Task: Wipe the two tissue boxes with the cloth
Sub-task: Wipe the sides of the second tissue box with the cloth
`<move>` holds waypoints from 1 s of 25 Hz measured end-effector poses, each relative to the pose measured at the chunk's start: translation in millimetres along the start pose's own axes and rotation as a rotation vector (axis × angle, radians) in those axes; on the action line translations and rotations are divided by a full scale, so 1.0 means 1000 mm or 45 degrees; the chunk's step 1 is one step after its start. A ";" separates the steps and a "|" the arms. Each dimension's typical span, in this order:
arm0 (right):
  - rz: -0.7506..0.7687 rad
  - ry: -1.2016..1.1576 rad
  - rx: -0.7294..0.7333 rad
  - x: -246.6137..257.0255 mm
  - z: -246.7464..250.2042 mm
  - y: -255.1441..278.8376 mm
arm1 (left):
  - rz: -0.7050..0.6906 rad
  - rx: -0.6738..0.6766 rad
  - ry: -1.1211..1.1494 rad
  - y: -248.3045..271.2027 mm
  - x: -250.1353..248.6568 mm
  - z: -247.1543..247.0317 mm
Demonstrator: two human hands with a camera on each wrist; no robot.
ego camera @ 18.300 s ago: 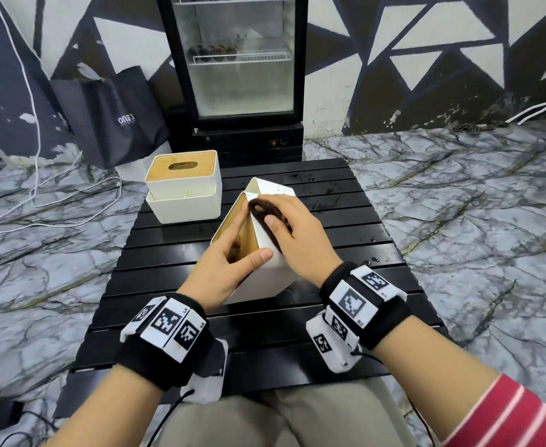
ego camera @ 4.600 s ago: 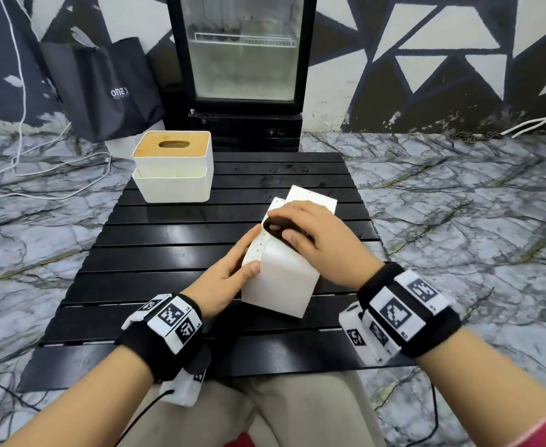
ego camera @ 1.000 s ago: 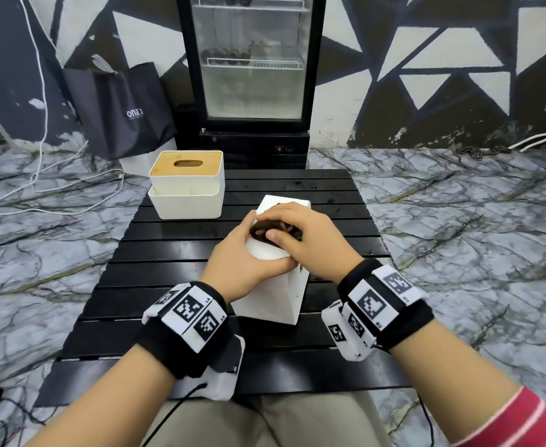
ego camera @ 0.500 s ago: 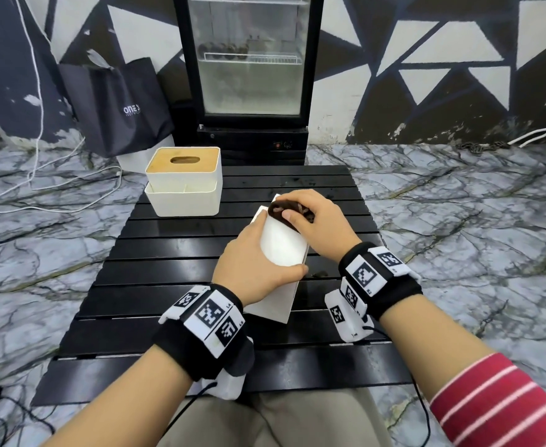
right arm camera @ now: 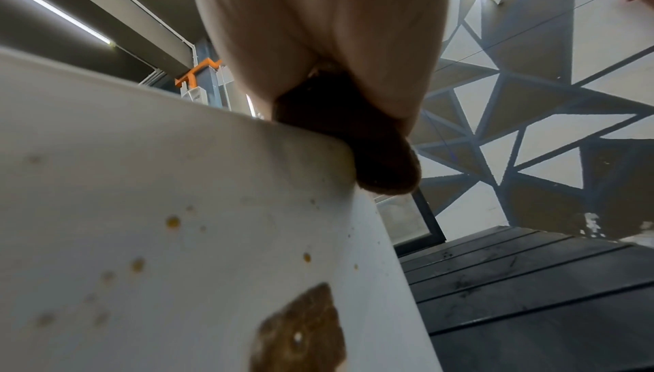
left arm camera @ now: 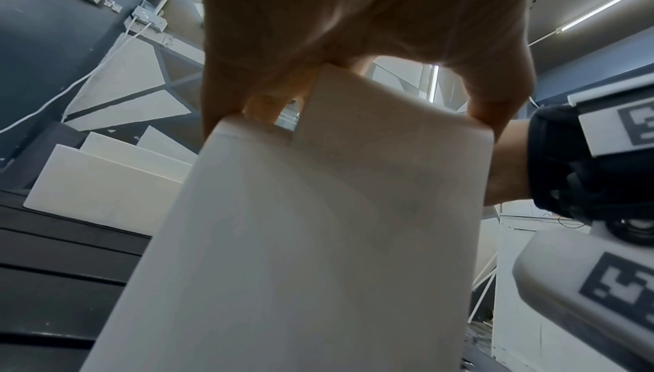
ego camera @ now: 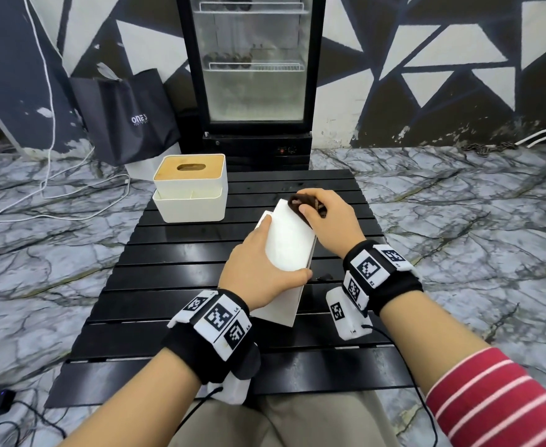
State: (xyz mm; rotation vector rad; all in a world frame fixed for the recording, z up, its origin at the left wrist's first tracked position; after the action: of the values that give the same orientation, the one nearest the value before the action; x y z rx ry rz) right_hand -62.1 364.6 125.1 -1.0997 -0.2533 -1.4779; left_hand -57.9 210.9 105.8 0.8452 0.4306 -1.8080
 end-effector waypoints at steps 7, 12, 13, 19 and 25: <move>-0.229 -0.179 -0.286 -0.029 0.032 0.024 | -0.006 0.015 0.098 0.002 0.002 0.005; -0.201 -0.361 -0.399 -0.018 0.028 0.032 | 0.083 0.008 0.473 -0.006 0.014 0.022; -0.169 -0.408 -0.415 -0.011 0.023 0.033 | 0.123 0.023 0.613 -0.008 0.020 0.023; -0.036 -0.484 -0.210 0.014 -0.027 0.054 | 0.205 0.041 0.815 -0.014 0.043 0.018; 0.007 -0.467 -0.116 0.023 -0.049 0.069 | 0.212 0.118 0.933 -0.012 0.047 0.019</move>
State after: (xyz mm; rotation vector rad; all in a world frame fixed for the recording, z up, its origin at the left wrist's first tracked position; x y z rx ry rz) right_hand -22.1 296.5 86.9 -1.4429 -0.4413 -1.2855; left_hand -84.8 172.5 83.5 1.5617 0.7149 -1.3276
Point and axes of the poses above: each hand's wrist, its own y-axis away from the middle knuckle, its own z-axis out of the back of the hand, x = y × z, the point moved 8 cm from there along -y, towards the middle knuckle, and after that the axes turned 10 degrees about z, right-handed, at the moved point
